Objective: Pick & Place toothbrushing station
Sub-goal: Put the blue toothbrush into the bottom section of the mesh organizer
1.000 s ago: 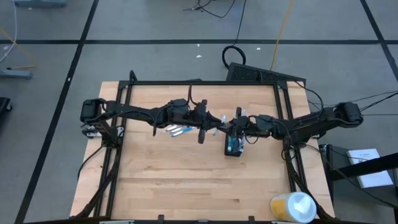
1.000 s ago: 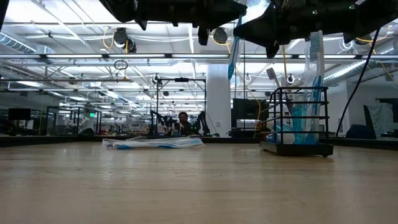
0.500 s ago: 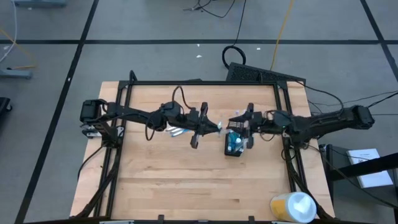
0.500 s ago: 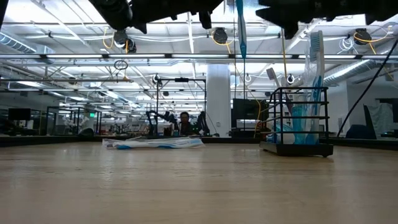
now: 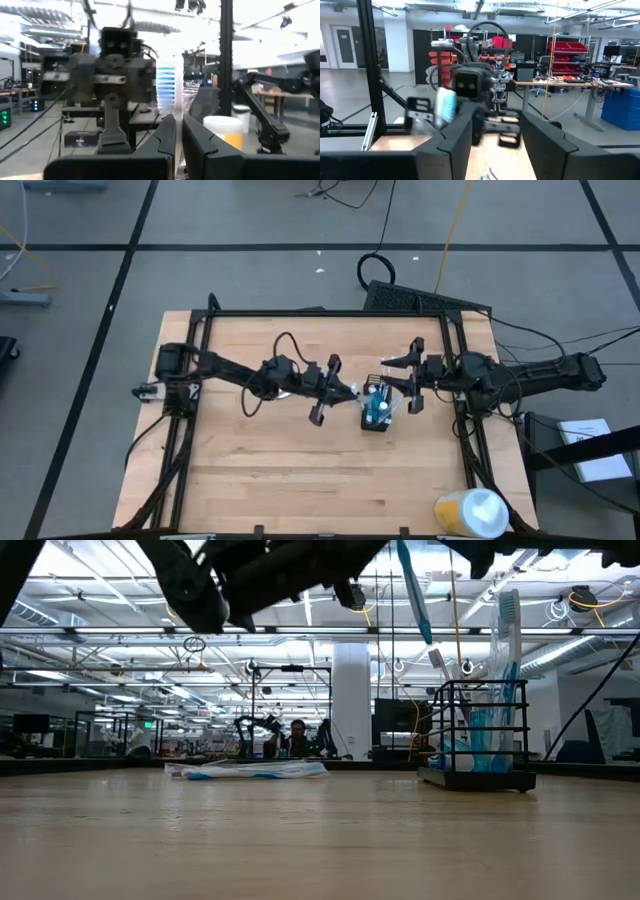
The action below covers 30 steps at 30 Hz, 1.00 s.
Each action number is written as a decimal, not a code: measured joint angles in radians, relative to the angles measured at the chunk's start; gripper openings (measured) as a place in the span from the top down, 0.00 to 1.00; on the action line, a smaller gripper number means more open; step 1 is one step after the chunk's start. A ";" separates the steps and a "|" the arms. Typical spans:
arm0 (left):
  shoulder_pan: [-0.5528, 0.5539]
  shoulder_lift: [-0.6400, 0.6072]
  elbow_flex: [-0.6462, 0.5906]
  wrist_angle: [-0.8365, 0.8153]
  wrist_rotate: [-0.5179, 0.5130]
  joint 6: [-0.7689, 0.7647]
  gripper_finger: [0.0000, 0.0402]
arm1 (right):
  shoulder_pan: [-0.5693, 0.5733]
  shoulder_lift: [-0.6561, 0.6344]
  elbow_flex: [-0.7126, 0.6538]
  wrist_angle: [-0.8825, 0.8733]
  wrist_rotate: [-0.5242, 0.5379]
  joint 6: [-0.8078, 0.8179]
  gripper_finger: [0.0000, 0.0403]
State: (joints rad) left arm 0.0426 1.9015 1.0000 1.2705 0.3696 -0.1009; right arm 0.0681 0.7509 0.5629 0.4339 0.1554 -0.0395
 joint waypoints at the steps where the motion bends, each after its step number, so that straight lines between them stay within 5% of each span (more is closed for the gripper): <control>1: 0.005 0.018 0.003 0.023 0.005 -0.018 0.97 | 0.000 0.000 0.000 -0.001 0.000 0.000 0.60; 10: 0.013 0.158 0.091 0.069 0.079 -0.093 0.97 | 0.000 0.000 0.000 -0.010 0.000 -0.001 0.60; 30: 0.002 0.263 0.107 0.068 0.041 -0.005 0.96 | -0.001 0.000 0.000 -0.021 0.000 -0.010 0.61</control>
State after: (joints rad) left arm 0.0444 2.1642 1.1069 1.3389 0.4106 -0.1062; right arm 0.0673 0.7509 0.5629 0.4126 0.1555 -0.0498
